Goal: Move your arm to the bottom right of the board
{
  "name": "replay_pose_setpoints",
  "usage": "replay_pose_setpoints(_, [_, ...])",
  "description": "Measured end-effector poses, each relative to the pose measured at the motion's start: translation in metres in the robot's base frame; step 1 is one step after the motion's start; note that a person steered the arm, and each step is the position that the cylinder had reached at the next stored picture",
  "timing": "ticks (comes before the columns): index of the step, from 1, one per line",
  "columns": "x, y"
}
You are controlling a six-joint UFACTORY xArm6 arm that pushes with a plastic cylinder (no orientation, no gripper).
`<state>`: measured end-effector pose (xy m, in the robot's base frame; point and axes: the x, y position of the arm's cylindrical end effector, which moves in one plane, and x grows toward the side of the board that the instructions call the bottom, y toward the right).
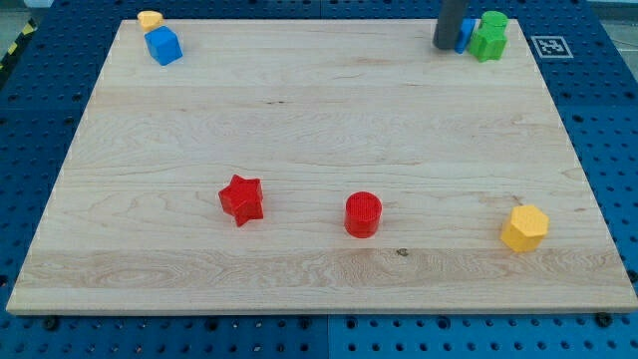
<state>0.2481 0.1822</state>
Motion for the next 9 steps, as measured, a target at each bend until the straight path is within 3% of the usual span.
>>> replay_pose_setpoints(5, [0.013,-0.028])
replay_pose_setpoints(9, [0.058,-0.030])
